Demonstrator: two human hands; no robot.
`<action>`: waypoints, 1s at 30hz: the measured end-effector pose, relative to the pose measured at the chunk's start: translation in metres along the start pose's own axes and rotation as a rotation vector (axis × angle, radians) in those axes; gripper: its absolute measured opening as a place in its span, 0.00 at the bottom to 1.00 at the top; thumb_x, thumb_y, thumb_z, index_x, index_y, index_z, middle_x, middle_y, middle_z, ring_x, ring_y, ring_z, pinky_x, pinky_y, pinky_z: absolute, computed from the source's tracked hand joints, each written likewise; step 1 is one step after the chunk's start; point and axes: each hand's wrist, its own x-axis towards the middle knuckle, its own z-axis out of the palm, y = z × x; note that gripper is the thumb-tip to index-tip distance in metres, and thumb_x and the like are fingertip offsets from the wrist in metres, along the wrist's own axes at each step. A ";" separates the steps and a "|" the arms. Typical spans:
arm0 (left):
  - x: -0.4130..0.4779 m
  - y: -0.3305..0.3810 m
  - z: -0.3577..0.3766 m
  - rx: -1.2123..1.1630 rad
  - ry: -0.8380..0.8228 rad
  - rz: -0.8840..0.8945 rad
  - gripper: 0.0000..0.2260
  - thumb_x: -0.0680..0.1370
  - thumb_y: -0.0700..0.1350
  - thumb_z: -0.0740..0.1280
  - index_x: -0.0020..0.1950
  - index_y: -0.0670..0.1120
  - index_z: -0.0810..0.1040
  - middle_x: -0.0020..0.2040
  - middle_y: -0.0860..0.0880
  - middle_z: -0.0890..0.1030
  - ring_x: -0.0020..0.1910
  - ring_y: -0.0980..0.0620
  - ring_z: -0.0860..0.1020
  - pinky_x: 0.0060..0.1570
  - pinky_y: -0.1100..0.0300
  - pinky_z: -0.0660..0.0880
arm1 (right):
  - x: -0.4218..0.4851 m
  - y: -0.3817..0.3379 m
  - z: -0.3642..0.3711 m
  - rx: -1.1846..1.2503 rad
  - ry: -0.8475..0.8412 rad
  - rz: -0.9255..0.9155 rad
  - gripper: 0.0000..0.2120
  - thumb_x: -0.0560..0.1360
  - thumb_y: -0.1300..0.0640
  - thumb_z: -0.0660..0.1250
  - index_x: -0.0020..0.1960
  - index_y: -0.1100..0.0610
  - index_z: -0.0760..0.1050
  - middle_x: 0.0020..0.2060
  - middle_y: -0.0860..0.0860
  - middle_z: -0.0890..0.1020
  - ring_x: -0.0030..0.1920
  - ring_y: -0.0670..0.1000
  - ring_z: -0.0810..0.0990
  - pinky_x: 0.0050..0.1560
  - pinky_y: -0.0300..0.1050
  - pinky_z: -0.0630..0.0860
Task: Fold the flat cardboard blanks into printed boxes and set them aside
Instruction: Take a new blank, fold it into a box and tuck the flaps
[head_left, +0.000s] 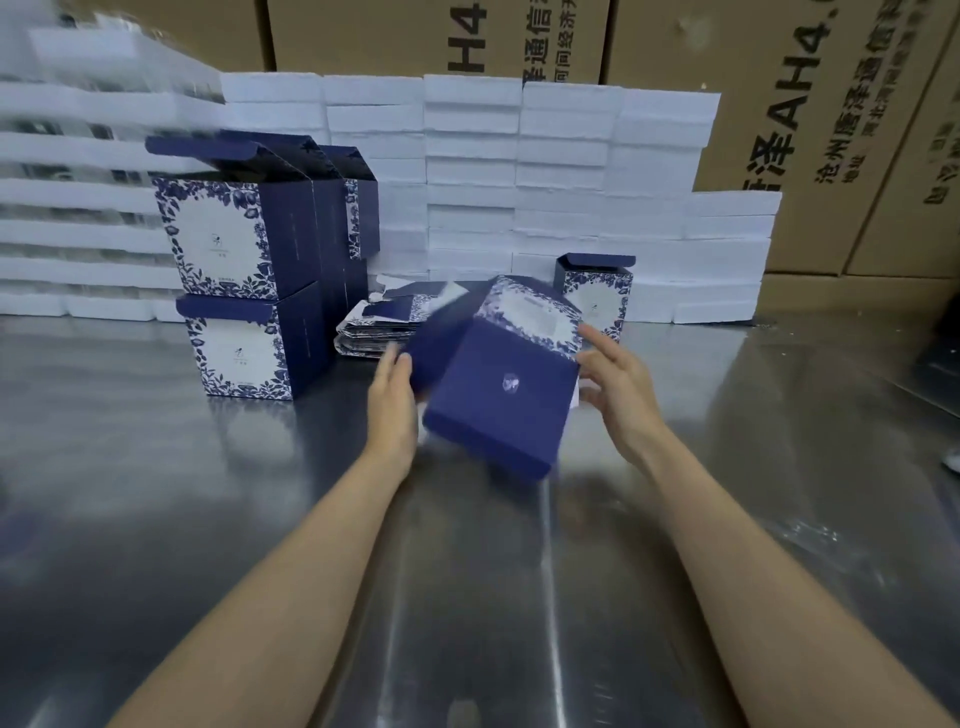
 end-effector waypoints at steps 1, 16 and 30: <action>-0.002 0.001 0.004 -0.051 -0.037 -0.079 0.16 0.84 0.45 0.56 0.68 0.41 0.74 0.56 0.47 0.80 0.52 0.53 0.77 0.52 0.63 0.73 | 0.000 0.000 0.003 -0.051 0.020 -0.058 0.16 0.77 0.65 0.64 0.64 0.58 0.76 0.43 0.50 0.81 0.40 0.43 0.77 0.45 0.39 0.74; 0.026 0.003 -0.031 -0.025 -0.110 -0.165 0.16 0.84 0.51 0.55 0.55 0.43 0.77 0.62 0.44 0.79 0.64 0.48 0.74 0.66 0.54 0.68 | -0.006 0.045 0.027 -1.295 -0.703 -0.059 0.24 0.81 0.40 0.52 0.76 0.42 0.57 0.77 0.41 0.54 0.77 0.43 0.49 0.76 0.54 0.41; 0.012 -0.025 -0.013 1.223 -0.363 0.125 0.25 0.79 0.56 0.61 0.73 0.46 0.68 0.73 0.42 0.69 0.73 0.43 0.64 0.73 0.50 0.57 | -0.003 0.045 0.013 -1.391 0.013 0.257 0.26 0.80 0.43 0.51 0.71 0.59 0.66 0.68 0.60 0.71 0.69 0.61 0.66 0.70 0.58 0.60</action>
